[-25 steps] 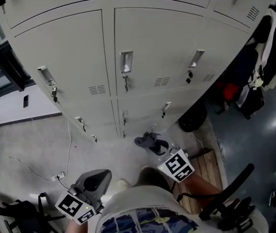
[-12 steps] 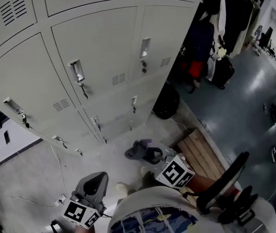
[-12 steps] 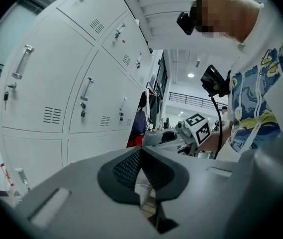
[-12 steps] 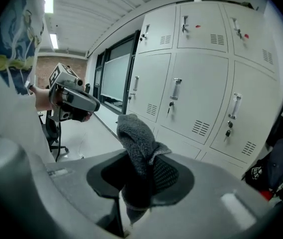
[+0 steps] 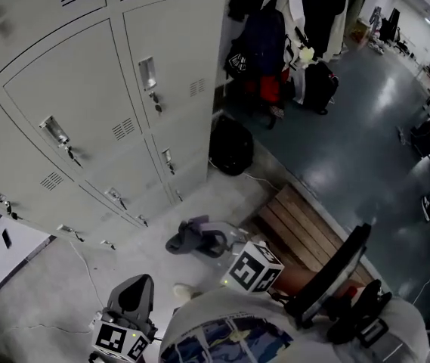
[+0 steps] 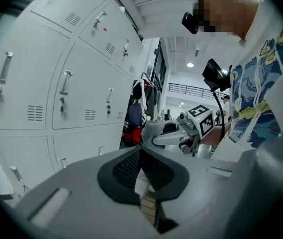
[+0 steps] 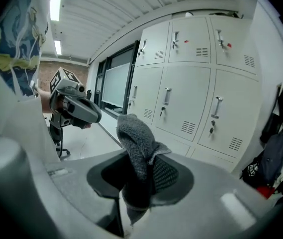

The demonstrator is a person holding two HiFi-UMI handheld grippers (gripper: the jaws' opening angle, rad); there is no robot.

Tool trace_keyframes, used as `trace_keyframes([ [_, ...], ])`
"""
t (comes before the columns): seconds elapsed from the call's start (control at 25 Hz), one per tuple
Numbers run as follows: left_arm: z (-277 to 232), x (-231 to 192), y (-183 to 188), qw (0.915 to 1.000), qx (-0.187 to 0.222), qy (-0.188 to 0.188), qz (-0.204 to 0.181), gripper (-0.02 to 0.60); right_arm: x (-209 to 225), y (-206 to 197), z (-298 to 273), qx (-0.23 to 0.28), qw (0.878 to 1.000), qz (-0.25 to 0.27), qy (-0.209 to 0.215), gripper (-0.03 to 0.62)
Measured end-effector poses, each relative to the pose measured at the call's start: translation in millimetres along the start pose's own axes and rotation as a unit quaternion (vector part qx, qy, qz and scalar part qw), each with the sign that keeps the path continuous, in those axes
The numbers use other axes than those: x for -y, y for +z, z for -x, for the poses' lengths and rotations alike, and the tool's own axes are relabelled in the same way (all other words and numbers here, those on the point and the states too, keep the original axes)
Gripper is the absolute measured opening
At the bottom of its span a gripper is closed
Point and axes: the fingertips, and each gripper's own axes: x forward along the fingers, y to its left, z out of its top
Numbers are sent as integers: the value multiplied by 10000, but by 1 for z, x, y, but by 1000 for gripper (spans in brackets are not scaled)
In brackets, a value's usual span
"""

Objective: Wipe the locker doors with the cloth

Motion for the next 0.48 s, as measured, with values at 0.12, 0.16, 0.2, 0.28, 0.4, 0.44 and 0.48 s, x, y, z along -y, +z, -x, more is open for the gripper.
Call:
trace_keyframes([
  [0.12,-26,41,8,9998,41,-98,-146,2,10,-22,33,54,10000,-26,-19,110],
  [0.16,-36,57,9,9997,60,-179,-154,2,12,-29,44,77,10000,-60,-14,109],
  [0.2,-45,74,9,9995,74,-272,-160,2,14,-38,55,92,9999,-96,-3,109],
  [0.28,-61,109,5,9989,62,-430,-169,2,16,-60,78,65,9998,-176,23,109],
  [0.4,-82,161,-6,9979,3,-647,-79,2,20,-96,111,-36,9995,-321,30,109],
  [0.44,-87,178,-9,9973,-15,-728,-42,2,21,-106,121,-64,9993,-356,30,109],
  [0.48,-92,194,-12,9967,-34,-809,-7,2,22,-117,131,-91,9992,-388,31,109],
])
